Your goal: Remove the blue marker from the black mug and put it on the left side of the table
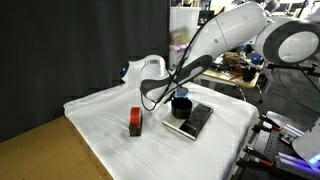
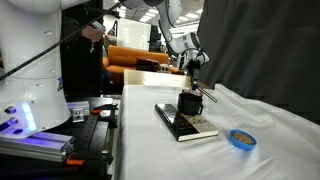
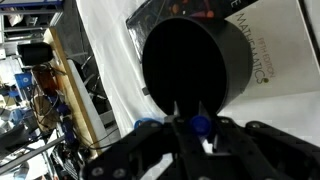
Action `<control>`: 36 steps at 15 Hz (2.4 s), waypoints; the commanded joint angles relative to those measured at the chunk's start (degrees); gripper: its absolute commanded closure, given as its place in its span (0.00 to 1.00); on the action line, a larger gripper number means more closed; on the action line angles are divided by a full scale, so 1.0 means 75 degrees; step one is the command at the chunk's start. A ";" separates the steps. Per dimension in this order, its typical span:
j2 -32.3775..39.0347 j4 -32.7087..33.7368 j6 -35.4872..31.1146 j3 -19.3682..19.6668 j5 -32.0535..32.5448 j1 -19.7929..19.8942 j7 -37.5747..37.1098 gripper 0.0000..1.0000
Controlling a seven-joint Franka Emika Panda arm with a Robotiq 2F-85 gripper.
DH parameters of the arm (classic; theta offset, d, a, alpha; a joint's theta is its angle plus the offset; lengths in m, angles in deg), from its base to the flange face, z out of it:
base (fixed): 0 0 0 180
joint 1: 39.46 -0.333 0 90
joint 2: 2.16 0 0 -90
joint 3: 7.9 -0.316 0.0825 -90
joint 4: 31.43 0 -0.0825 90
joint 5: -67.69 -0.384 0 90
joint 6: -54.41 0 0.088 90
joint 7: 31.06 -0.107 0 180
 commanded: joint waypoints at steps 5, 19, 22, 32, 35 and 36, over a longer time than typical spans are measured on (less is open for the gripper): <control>0.0479 0.0904 0.0273 0.0069 0.0037 -0.0246 0.0896 0.95; 0.1161 0.2091 0.0255 -0.0070 -0.0060 -0.0614 0.1479 0.95; 0.1187 0.2134 0.0249 -0.0171 -0.0163 -0.0668 0.1393 0.95; 0.1092 0.1978 0.0522 -0.0431 -0.0502 -0.0759 0.1159 0.95; 0.1078 0.1958 0.0544 -0.0443 -0.0569 -0.0773 0.1128 0.95; 0.1076 0.1953 0.0538 -0.0448 -0.0594 -0.0766 0.1129 0.95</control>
